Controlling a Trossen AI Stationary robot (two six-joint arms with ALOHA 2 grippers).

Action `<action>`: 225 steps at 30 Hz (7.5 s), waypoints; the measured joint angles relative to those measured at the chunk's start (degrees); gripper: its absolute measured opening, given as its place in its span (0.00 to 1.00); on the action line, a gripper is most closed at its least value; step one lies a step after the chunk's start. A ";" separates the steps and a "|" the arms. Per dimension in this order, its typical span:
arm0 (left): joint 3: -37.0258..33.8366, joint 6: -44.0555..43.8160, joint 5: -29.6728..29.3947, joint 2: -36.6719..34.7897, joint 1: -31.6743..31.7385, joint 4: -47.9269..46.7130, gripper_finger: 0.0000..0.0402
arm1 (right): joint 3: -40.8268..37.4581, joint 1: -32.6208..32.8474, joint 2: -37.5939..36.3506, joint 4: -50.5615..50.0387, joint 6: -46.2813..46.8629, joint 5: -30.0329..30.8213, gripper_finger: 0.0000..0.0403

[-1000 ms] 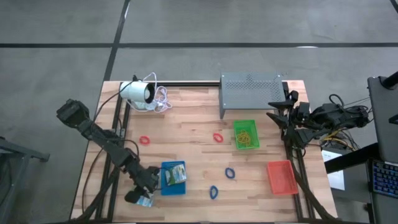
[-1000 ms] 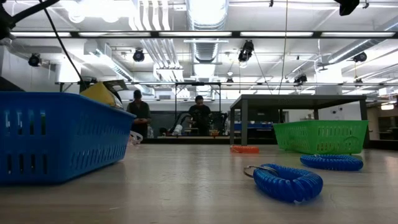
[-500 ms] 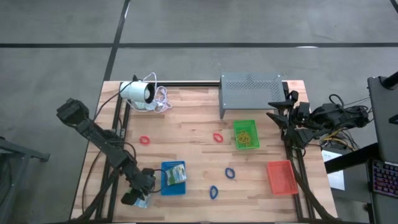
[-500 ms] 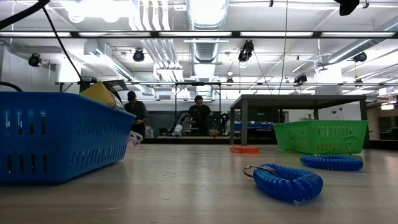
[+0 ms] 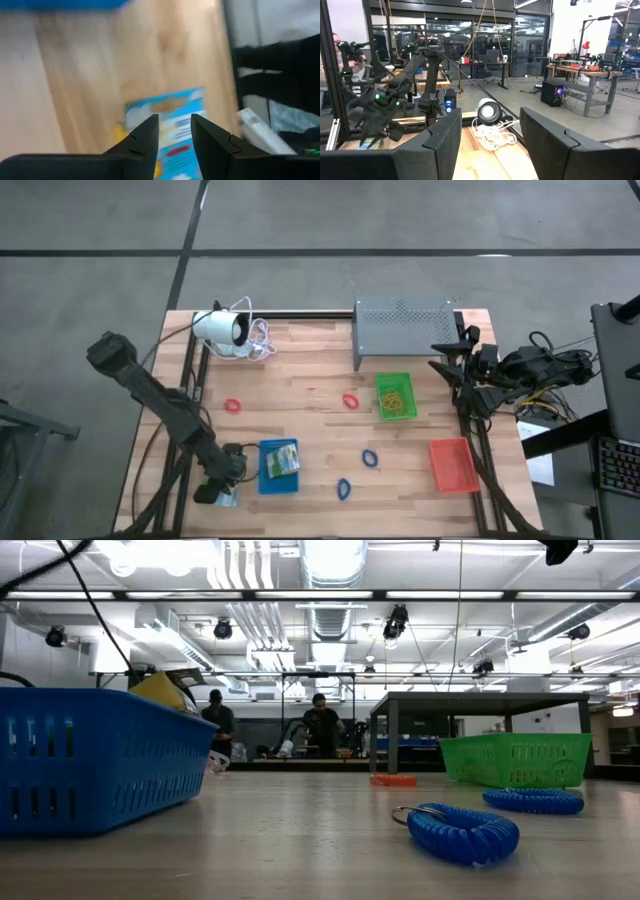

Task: Pick & Place Office Desk Supplies
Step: Put the crayon box into the blue bin

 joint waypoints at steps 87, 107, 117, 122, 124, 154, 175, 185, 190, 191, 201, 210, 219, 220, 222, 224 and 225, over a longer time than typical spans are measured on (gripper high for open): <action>-6.00 1.55 -6.51 0.06 0.98 10.78 0.01 | 0.00 0.02 0.00 0.02 0.00 0.00 0.49; -2.14 3.11 -9.56 -0.41 1.01 8.47 0.00 | 0.00 0.02 0.00 0.02 0.00 0.00 0.49; -2.21 2.91 -13.34 -0.41 0.98 4.48 0.00 | 0.00 0.00 0.00 0.00 0.00 0.00 0.49; -2.33 1.41 -17.58 -0.41 1.03 3.06 0.00 | 0.00 0.02 0.00 0.02 0.00 0.00 0.49; -2.93 -0.37 -18.08 -0.41 1.03 3.18 0.00 | 0.00 0.00 0.00 0.02 0.00 0.00 0.49; -3.58 -5.05 -14.95 -3.80 1.03 3.75 0.40 | 0.00 0.01 -0.02 0.02 0.00 0.00 0.49; -10.11 2.50 -1.83 -3.56 7.99 14.93 0.57 | 0.00 0.01 0.00 0.02 0.00 0.00 0.49; -15.34 0.57 2.06 -3.56 9.66 26.13 0.59 | 0.00 0.00 -0.02 0.02 0.00 -0.02 0.49; -15.37 2.73 3.02 -3.52 9.70 27.37 0.58 | 0.00 0.01 -0.01 0.00 0.00 0.00 0.49; -15.36 2.73 3.00 -3.52 9.70 27.70 0.58 | 0.00 0.01 -0.01 0.00 0.00 -0.01 0.49; -16.27 4.02 3.02 -3.41 9.81 27.98 0.58 | -0.01 0.00 -0.02 0.01 0.00 0.00 0.49; -17.06 3.97 3.45 0.67 9.79 32.93 0.57 | 0.00 0.00 -0.01 0.02 0.00 0.00 0.49; -16.04 3.48 6.08 7.35 9.77 39.06 0.54 | -0.02 0.00 0.00 0.02 0.00 0.00 0.49; -15.80 3.59 6.21 8.09 9.77 39.11 0.54 | 0.00 0.00 -0.01 0.01 0.00 0.00 0.49; -15.43 3.89 6.41 8.98 9.77 39.16 0.53 | 0.00 0.01 -0.01 0.02 0.00 0.00 0.49; -15.16 4.13 6.44 9.50 9.77 39.15 0.51 | 0.00 0.00 -0.02 0.02 0.00 -0.02 0.49; -15.09 4.15 6.45 9.59 9.77 39.15 0.50 | 0.00 0.02 -0.02 0.00 0.00 0.00 0.49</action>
